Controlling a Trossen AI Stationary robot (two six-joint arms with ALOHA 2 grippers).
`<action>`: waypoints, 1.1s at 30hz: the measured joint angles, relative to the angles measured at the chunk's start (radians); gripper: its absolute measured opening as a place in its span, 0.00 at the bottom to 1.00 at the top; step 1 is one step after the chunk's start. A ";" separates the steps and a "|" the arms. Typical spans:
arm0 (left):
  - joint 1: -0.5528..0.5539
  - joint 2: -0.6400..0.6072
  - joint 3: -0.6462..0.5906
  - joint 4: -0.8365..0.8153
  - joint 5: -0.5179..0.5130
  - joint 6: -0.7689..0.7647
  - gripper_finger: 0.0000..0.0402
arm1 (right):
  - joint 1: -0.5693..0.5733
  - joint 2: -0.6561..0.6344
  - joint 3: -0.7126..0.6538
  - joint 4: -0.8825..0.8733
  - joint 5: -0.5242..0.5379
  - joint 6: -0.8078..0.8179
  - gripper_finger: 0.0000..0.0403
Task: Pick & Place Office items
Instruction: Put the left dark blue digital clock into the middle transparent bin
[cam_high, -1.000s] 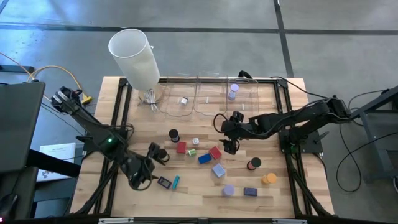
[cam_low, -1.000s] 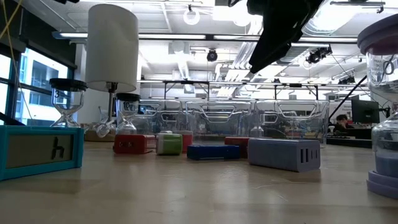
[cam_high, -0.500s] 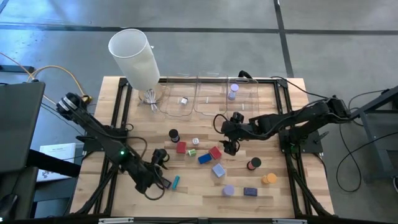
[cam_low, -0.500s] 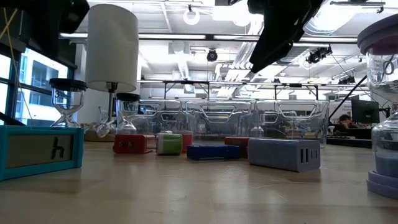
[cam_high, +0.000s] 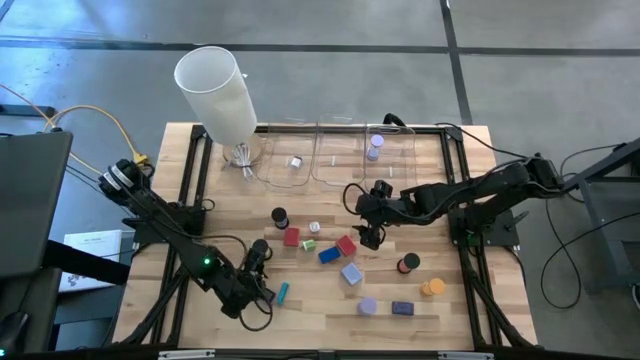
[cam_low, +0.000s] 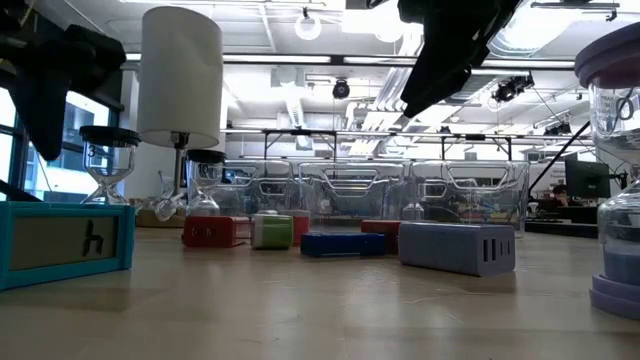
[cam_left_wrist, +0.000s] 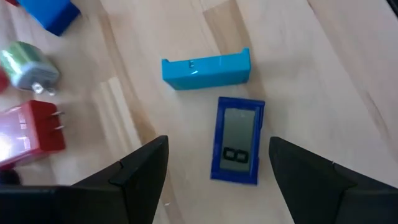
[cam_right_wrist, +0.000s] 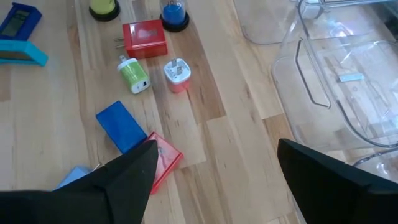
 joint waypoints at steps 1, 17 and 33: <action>0.000 0.007 0.000 0.009 0.001 -0.004 0.67 | 0.000 0.000 0.000 0.000 0.000 0.002 0.80; 0.027 0.106 -0.001 0.012 0.091 -0.027 0.67 | 0.015 0.000 0.000 0.042 -0.088 0.025 0.80; 0.047 0.133 -0.001 0.014 0.167 -0.019 0.61 | 0.097 0.000 0.000 0.099 -0.109 0.026 0.80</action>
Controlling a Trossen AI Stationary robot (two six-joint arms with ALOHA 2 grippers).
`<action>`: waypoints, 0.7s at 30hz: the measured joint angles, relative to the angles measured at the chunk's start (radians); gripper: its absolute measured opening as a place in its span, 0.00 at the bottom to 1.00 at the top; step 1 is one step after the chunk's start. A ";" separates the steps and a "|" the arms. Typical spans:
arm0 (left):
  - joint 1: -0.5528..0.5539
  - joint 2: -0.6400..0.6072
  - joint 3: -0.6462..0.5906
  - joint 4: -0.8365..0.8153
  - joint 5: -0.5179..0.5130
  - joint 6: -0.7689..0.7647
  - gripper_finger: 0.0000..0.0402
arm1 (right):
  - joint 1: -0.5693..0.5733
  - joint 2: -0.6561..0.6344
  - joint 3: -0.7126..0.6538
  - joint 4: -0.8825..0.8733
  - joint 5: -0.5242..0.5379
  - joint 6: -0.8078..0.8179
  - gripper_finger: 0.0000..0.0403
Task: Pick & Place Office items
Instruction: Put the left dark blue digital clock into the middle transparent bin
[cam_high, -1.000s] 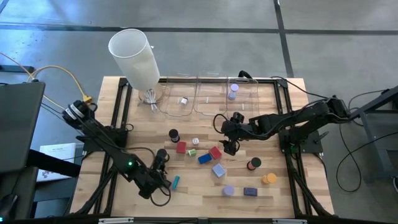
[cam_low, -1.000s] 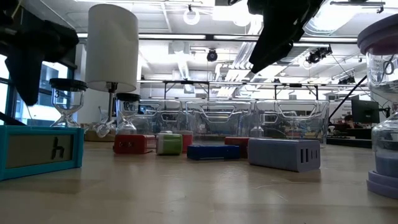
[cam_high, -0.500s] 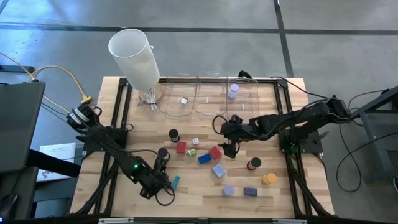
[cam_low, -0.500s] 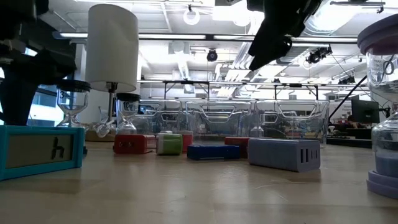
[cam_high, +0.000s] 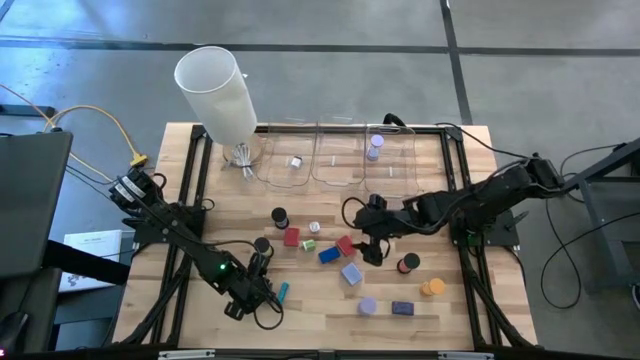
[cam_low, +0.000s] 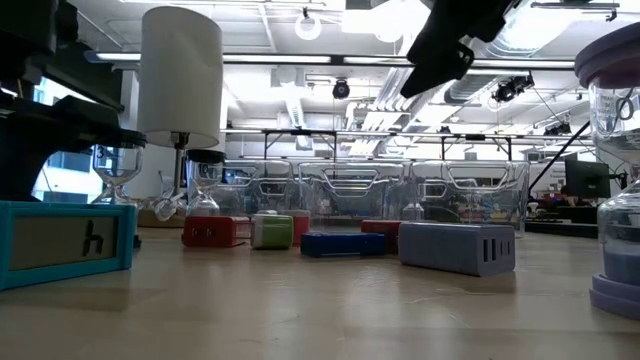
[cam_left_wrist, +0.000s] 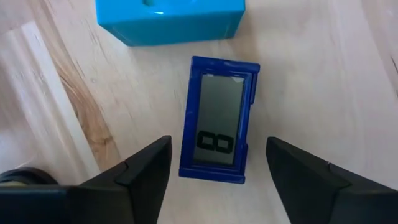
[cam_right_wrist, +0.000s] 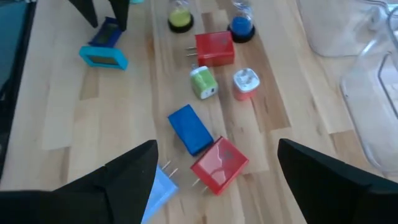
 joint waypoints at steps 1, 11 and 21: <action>0.002 0.000 0.000 0.000 0.000 0.009 0.59 | 0.004 0.000 0.000 0.006 0.000 0.000 0.80; 0.024 0.058 0.004 0.002 0.078 0.018 0.38 | 0.034 0.000 0.000 0.022 0.001 0.020 0.80; 0.001 0.006 -0.001 0.014 -0.020 0.118 0.35 | 0.041 0.000 0.000 0.029 0.001 0.046 0.80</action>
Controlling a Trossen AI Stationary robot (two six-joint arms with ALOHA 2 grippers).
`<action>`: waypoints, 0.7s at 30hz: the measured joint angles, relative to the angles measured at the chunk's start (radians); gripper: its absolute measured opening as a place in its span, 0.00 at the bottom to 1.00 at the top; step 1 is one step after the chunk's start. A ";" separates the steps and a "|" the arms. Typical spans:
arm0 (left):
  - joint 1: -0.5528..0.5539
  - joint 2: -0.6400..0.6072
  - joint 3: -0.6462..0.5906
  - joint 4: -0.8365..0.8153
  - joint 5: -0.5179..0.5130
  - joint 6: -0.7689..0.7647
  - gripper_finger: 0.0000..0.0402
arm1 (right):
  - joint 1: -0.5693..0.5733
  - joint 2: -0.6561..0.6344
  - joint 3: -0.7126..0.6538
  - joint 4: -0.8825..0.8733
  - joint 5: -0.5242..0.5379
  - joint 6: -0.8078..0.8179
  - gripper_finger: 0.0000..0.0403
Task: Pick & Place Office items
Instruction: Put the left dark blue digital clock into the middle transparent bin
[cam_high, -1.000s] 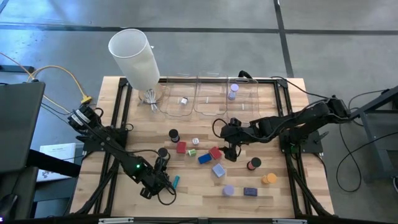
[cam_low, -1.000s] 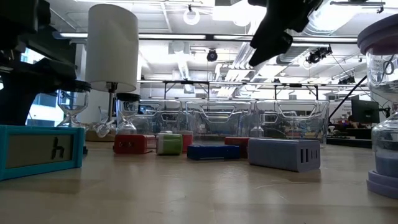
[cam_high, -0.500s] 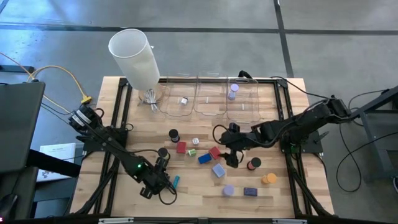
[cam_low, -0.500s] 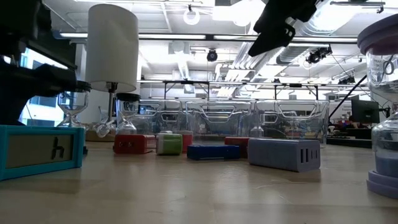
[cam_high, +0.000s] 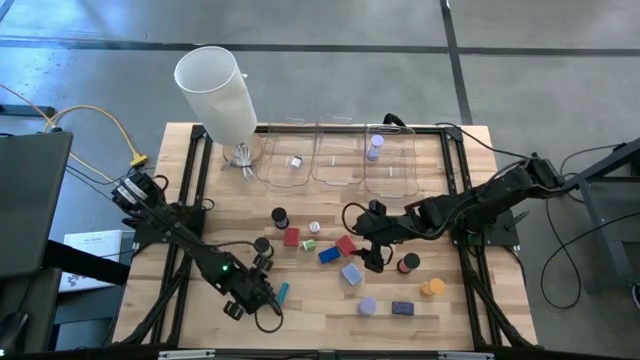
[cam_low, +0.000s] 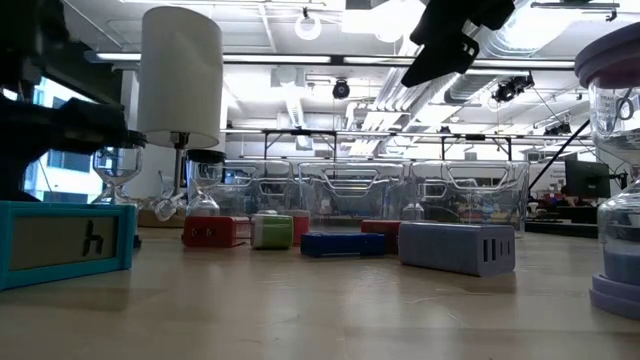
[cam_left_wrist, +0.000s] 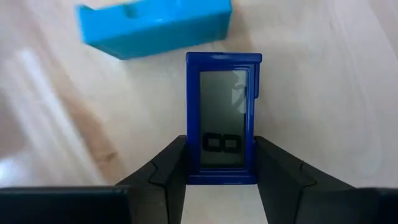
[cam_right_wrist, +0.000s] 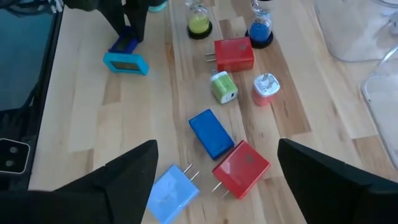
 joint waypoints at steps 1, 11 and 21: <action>-0.001 -0.017 0.000 0.001 -0.020 0.006 0.35 | 0.000 0.000 0.000 0.000 0.000 0.002 0.80; 0.052 -0.185 0.002 0.002 -0.206 0.237 0.35 | 0.000 0.000 0.000 0.084 -0.019 -0.100 0.80; 0.158 -0.366 0.002 0.312 -0.502 0.317 0.35 | 0.000 0.000 0.000 0.306 0.048 -0.493 0.80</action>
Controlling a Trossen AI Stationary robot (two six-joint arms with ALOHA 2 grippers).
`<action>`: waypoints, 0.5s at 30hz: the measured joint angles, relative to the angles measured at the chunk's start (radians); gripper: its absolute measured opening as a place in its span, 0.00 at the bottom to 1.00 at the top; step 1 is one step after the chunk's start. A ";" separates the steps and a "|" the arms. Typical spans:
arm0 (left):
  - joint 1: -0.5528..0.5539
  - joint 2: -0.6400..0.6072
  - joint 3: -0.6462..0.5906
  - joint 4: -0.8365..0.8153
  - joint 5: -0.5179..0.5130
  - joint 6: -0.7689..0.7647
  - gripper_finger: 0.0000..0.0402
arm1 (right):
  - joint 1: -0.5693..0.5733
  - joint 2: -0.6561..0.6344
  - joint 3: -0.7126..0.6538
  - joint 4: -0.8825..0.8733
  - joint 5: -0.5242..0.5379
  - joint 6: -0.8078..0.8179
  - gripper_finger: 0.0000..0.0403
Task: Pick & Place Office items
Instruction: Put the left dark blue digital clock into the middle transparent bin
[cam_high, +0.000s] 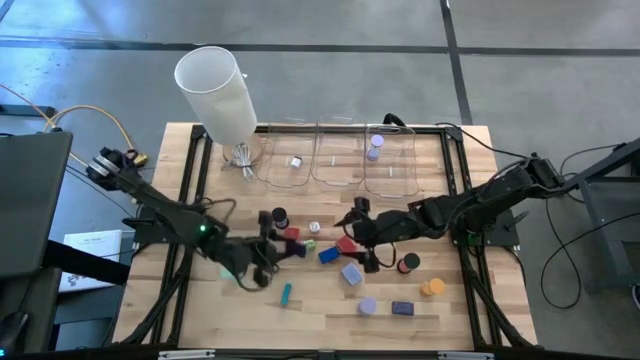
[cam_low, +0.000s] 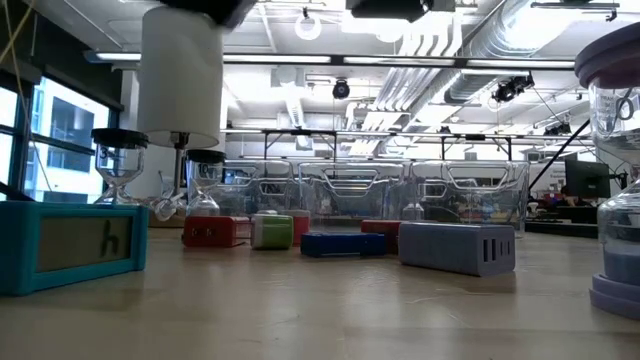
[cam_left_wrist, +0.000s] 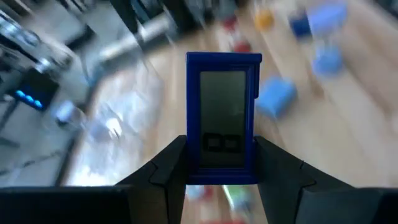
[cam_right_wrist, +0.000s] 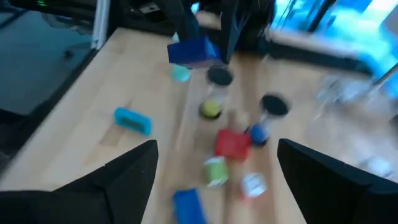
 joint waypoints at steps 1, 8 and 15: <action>0.013 -0.007 0.000 0.043 0.012 0.026 0.35 | 0.000 0.000 0.000 0.007 0.007 -0.028 0.80; 0.127 -0.014 0.000 0.192 0.103 0.085 0.35 | 0.001 0.000 0.000 0.091 0.053 -0.110 0.79; 0.302 -0.014 0.000 0.301 0.327 0.070 0.35 | -0.001 -0.004 0.000 0.243 0.177 -0.231 0.75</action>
